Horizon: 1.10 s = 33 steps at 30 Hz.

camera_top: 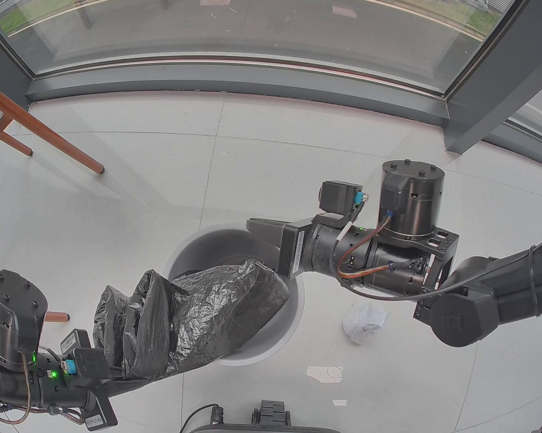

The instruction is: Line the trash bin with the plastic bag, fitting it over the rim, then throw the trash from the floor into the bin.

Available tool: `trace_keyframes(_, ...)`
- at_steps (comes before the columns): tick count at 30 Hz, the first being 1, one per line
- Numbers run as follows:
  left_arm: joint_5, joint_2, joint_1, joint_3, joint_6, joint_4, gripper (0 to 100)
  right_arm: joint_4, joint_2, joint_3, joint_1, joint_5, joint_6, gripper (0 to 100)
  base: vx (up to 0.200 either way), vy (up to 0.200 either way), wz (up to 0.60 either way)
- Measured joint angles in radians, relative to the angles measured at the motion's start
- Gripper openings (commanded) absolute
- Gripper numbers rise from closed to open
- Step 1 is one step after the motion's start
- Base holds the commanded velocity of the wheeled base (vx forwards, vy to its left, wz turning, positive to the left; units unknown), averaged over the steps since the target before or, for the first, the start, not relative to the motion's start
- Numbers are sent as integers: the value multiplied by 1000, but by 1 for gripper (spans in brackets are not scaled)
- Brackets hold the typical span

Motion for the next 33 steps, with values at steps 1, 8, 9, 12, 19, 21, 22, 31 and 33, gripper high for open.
trace_keyframes(1, 0, 2, 0, -1, 1, 0, 0, 1, 10, -10, 3, 0, -2, 0, 0, 0, 0)
trace_keyframes(8, 8, 13, 2, -7, 0, 0, 0, -2, 99, -61, 36, -1, -53, 0, 0, 0, 0)
trace_keyframes(9, 11, 14, 3, -9, -1, 0, 0, -3, 114, -62, 46, -1, -57, 0, 0, 0, 0)
trace_keyframes(12, 26, 16, 6, -16, -7, 0, 0, -11, 146, -55, 64, -5, -66, 0, 0, 0, 0)
trace_keyframes(19, 97, 16, 9, -24, -33, -1, 0, -64, 227, -46, 77, -7, -80, 0, 0, 0, 0)
trace_keyframes(21, 109, 15, 9, -25, -40, -1, 0, -79, 250, -49, 74, -7, -82, 0, 0, 0, 0)
trace_keyframes(22, 119, 14, 10, -26, -41, -2, 0, -83, 258, -50, 72, -7, -82, 0, 0, 0, 0)
trace_keyframes(31, 213, 17, 9, -36, -34, -11, 0, -132, 342, -88, 72, -7, -77, 0, 0, 0, 0)
trace_keyframes(33, 216, 17, 9, -49, -30, -25, 0, -129, 339, -101, 71, -5, -76, 0, 0, 0, 0)
